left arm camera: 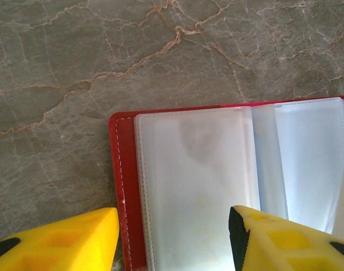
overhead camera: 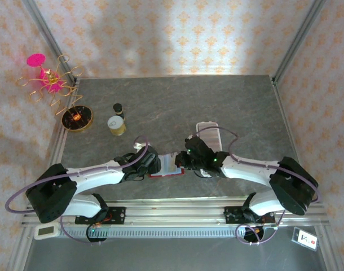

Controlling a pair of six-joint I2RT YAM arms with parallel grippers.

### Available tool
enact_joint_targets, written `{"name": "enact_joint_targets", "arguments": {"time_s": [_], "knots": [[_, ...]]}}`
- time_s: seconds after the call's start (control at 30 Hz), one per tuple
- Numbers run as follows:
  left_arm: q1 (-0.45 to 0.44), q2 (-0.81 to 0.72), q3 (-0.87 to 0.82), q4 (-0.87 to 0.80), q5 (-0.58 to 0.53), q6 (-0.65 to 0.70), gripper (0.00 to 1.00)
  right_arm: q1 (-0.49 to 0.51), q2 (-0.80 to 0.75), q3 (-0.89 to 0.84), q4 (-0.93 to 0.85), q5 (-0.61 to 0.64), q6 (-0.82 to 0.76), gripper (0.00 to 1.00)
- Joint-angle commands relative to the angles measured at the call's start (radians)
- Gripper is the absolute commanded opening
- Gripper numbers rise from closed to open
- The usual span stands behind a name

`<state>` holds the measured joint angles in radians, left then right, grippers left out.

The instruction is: Put the credit cards into the card holder

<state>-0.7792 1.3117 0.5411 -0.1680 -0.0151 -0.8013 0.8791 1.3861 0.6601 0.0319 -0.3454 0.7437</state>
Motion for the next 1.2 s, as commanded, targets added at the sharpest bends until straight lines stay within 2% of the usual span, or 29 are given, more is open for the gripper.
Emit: {"name": "enact_joint_targets", "arguments": {"time_s": [0.0,0.47,1.17], "knots": [[-0.008,0.018,0.025,-0.013,0.001,0.025,0.57,0.006,0.015,0.035,0.031,-0.003,-0.012,0.00],[-0.008,0.064,0.035,-0.019,0.010,0.042,0.56,0.011,0.057,0.045,0.050,-0.008,-0.009,0.00],[-0.006,0.080,-0.002,-0.003,0.024,0.039,0.44,0.011,0.090,0.026,0.139,0.007,0.044,0.00]]}}
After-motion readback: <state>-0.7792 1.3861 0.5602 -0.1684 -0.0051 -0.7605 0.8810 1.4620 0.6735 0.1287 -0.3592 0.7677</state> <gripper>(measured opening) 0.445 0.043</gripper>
